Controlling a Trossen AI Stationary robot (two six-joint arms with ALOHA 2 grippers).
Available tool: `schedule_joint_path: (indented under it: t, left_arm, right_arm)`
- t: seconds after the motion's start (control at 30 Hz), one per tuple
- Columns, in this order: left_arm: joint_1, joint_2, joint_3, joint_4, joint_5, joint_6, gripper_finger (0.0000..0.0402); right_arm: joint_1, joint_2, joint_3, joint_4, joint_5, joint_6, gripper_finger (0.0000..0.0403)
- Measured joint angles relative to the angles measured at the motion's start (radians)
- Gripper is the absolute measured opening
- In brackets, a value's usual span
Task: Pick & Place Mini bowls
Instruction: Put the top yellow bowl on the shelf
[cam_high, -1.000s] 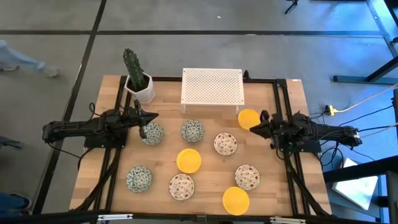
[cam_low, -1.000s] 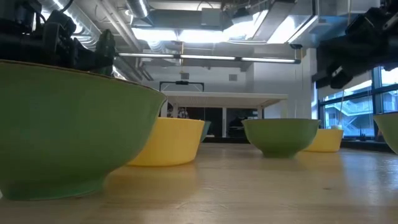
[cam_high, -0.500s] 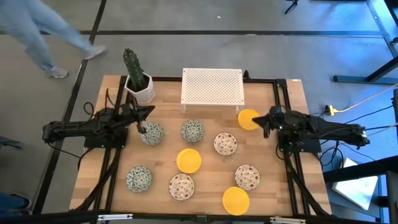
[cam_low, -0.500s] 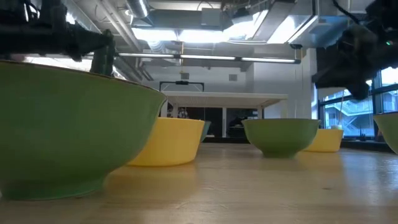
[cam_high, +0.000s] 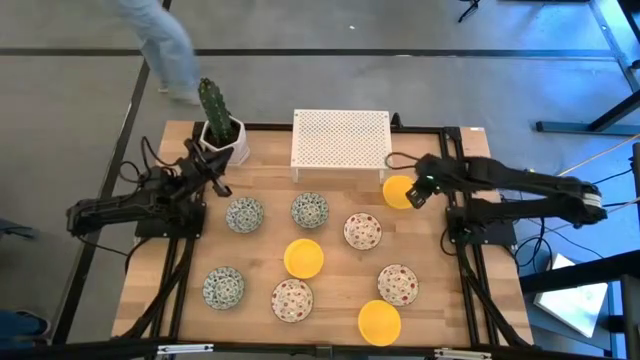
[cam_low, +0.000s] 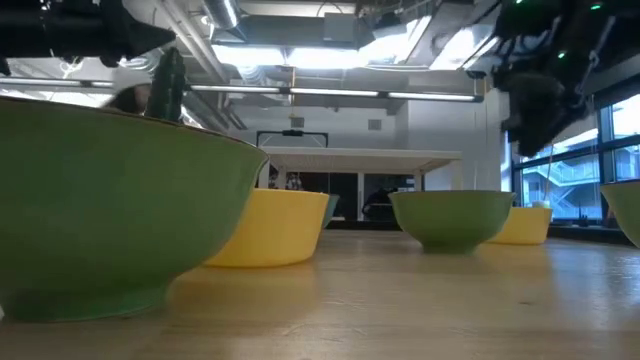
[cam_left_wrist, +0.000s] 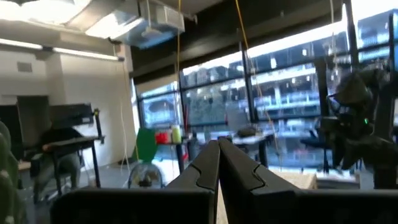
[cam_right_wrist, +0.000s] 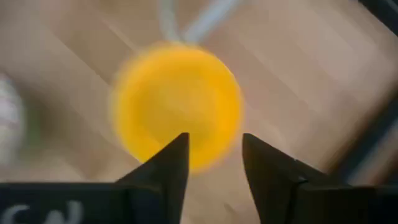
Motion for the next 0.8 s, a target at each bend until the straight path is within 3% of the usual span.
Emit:
schedule_joint_path:
  t: [0.13,0.37,0.53,0.7,0.8]
  left_arm:
    - [0.023,0.044,0.029,0.006,-0.012,0.0,0.0004]
    - [0.056,0.168,0.071,0.018,-0.033,0.005,0.0014]
    - [0.09,0.283,0.113,0.023,-0.038,-0.036,0.0043]
    - [0.103,0.405,0.142,0.025,-0.024,-0.083,0.0066]
    - [0.103,0.457,0.145,0.031,-0.024,-0.084,0.0069]
  right_arm:
    - [-0.073,0.127,0.045,-0.032,0.013,-0.046,0.0179]
    - [-0.171,0.264,0.044,0.098,-0.071,-0.104,0.0206]
    - [-0.236,0.296,0.022,0.148,-0.076,-0.134,0.0222]
    - [-0.294,0.297,-0.061,0.242,-0.201,-0.195,0.0219]
    - [-0.314,0.298,-0.101,0.25,-0.213,-0.214,0.0211]
